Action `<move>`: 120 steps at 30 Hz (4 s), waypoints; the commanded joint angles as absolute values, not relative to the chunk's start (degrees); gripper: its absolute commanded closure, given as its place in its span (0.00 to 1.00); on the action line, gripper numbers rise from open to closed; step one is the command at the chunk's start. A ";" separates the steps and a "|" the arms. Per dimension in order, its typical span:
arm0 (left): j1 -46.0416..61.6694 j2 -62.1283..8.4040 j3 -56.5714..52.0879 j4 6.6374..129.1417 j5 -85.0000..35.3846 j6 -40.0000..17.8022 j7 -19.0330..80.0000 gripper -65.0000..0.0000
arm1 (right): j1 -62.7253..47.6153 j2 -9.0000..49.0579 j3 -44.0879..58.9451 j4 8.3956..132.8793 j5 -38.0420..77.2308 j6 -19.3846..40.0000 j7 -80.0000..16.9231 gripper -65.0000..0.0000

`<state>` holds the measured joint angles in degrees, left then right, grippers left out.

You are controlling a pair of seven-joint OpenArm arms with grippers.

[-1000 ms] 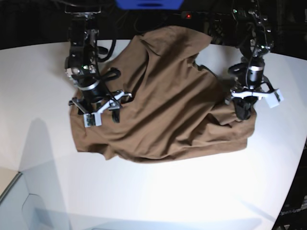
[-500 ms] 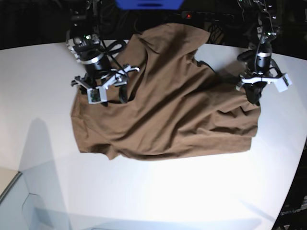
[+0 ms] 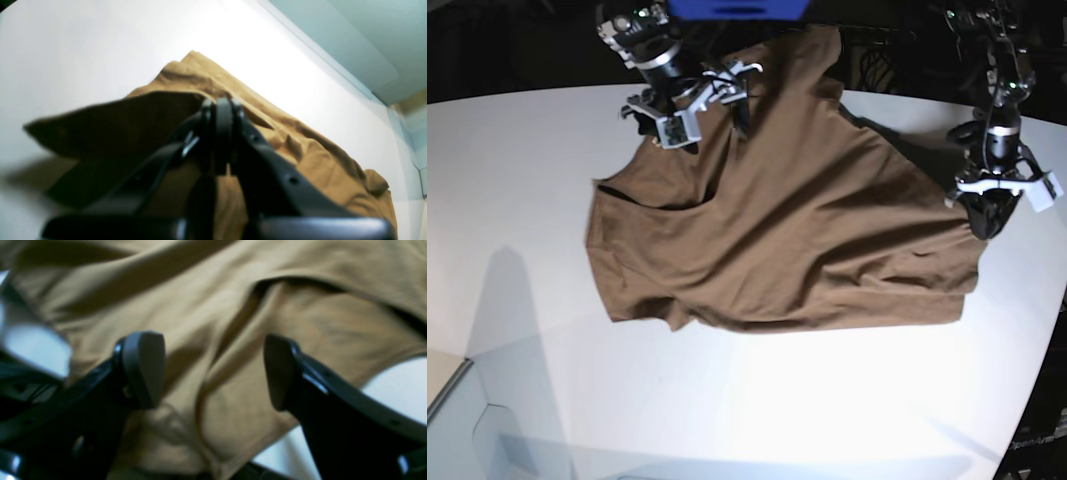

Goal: Layout the t-shirt on the table in an organized manner, then fold the t-shirt properly
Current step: 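Regrasp the shirt shoulders with both grippers and pull them apart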

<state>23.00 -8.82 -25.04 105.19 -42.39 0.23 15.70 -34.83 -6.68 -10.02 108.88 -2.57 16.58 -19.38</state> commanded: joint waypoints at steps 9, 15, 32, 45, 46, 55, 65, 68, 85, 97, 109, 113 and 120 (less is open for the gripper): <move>23.25 -9.36 -25.45 105.80 -42.24 -0.31 14.46 1.00 | -34.86 -6.46 -9.71 100.35 -1.98 16.57 -17.54 0.28; 23.34 -9.36 -25.54 105.63 -42.24 -0.31 14.46 1.00 | -31.52 -5.41 -8.75 94.46 -2.07 16.40 -17.45 0.28; 21.58 -9.27 -13.49 97.98 -42.24 -0.31 14.37 1.00 | -6.99 6.29 5.76 77.76 -2.24 16.57 -17.80 0.27; 24.48 -10.59 -5.76 100.62 -42.77 -0.31 14.46 0.99 | -4.35 6.90 13.85 92.97 -1.98 16.66 -17.89 0.27; 24.57 -10.59 -5.41 101.23 -42.77 -0.31 14.46 0.99 | -5.14 6.02 14.55 95.08 -1.98 16.66 -17.89 0.27; 27.65 -11.91 -5.41 102.81 -42.77 -0.31 14.37 0.53 | -18.42 -4.62 13.14 104.84 -1.98 16.84 -17.89 0.27; 31.60 -12.09 -6.99 103.52 -42.77 -0.31 14.11 0.49 | -27.82 -5.14 2.95 104.66 -2.24 16.75 -17.54 0.27; 31.78 -11.47 -9.45 102.99 -42.77 -0.31 14.11 0.49 | -27.65 -5.14 2.86 103.78 -2.24 16.57 -17.54 0.27; 27.21 -11.47 -11.82 96.48 -42.77 -0.22 14.02 0.49 | -25.19 -2.77 3.38 97.19 -2.33 16.57 -17.45 0.27; 31.96 -11.56 -18.77 102.11 -42.24 -0.22 14.37 0.49 | -25.19 -2.77 3.38 96.92 -2.33 16.57 -17.45 0.27; 31.60 -11.74 -18.86 94.81 -42.24 -0.22 14.46 0.49 | -25.01 -2.77 3.21 96.92 -2.33 16.57 -17.45 0.27; 30.46 -11.74 -18.86 91.30 -42.24 -0.22 14.55 0.49 | -25.01 -2.77 3.03 96.92 -2.33 16.57 -17.45 0.27; 27.82 -12.70 -14.99 84.35 -42.15 -0.22 14.55 0.63 | -25.01 -2.77 3.30 96.84 -2.33 16.57 -17.45 0.28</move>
<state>27.11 -12.60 -15.51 84.99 -42.13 -1.52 9.30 -24.97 -2.85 3.25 96.18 -2.61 16.56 -17.93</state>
